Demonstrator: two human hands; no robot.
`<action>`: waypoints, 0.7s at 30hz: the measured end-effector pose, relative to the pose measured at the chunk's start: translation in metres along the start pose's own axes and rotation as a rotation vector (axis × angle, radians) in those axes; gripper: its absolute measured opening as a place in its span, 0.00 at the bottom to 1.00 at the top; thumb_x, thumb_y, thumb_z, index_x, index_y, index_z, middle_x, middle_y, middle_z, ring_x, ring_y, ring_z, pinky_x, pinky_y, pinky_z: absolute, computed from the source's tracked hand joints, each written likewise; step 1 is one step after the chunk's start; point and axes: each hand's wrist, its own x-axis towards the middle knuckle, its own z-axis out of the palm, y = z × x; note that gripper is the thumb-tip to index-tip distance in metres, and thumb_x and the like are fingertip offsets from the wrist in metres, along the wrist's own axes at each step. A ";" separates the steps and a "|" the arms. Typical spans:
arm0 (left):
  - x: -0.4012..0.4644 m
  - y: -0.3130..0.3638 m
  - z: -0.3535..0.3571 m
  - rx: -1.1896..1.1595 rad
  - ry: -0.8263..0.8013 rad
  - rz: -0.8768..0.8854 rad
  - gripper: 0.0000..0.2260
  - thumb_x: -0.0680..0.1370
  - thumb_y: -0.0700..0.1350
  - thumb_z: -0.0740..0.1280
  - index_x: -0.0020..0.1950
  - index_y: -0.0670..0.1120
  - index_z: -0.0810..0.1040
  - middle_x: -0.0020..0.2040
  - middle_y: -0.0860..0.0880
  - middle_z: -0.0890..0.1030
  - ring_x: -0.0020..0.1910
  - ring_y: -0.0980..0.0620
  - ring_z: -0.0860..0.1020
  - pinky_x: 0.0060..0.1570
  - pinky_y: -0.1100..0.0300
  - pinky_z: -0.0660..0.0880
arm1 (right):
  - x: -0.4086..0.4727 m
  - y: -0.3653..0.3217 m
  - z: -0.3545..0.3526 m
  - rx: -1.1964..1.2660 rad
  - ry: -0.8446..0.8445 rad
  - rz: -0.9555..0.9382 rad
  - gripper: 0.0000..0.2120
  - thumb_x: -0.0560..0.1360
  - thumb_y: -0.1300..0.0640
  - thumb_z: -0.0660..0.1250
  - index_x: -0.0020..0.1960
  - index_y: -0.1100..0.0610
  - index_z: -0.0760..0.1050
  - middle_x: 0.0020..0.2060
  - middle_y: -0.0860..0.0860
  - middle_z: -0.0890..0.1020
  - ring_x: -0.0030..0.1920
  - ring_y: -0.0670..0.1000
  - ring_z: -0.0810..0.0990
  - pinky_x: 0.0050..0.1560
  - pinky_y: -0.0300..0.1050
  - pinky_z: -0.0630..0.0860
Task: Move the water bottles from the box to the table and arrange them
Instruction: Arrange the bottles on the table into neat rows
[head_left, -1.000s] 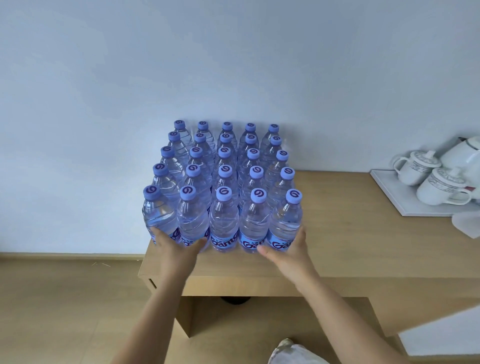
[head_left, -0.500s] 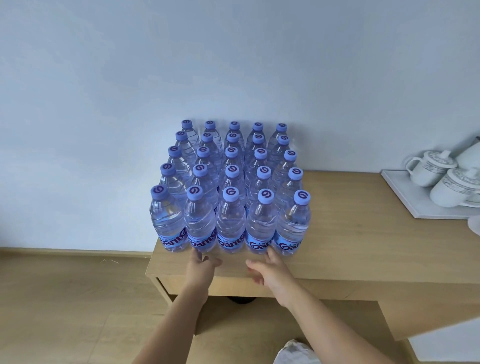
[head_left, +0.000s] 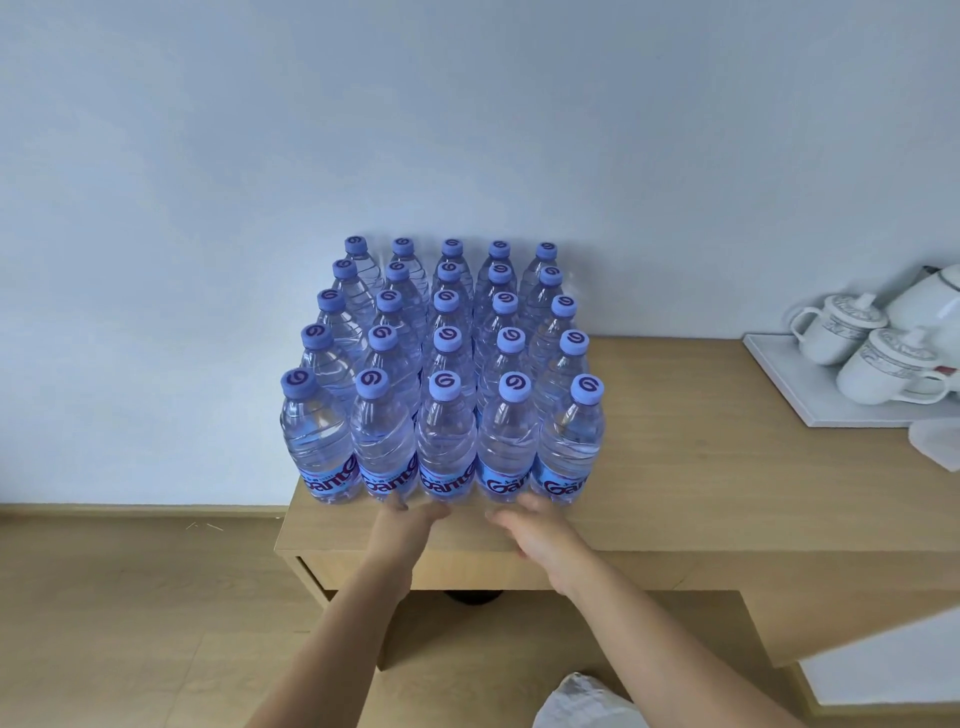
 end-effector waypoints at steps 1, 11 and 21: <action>-0.004 0.010 0.005 -0.016 -0.027 -0.011 0.17 0.75 0.35 0.67 0.64 0.41 0.70 0.62 0.47 0.73 0.60 0.48 0.72 0.61 0.53 0.68 | -0.003 -0.006 0.000 -0.052 0.031 -0.015 0.15 0.73 0.52 0.68 0.58 0.57 0.74 0.52 0.52 0.77 0.49 0.48 0.76 0.50 0.42 0.72; -0.016 0.089 0.022 -0.788 -0.171 -0.279 0.11 0.75 0.36 0.60 0.57 0.38 0.73 0.58 0.37 0.78 0.48 0.41 0.78 0.47 0.53 0.75 | 0.003 -0.062 -0.012 1.174 -0.192 0.165 0.20 0.71 0.56 0.65 0.60 0.65 0.71 0.56 0.65 0.77 0.53 0.64 0.78 0.62 0.54 0.71; -0.022 0.089 0.023 -0.785 -0.094 -0.253 0.19 0.75 0.38 0.58 0.65 0.35 0.71 0.60 0.36 0.77 0.54 0.38 0.78 0.54 0.51 0.74 | 0.005 -0.062 -0.013 1.207 -0.189 0.153 0.26 0.71 0.46 0.66 0.61 0.64 0.74 0.56 0.65 0.79 0.56 0.63 0.78 0.62 0.55 0.73</action>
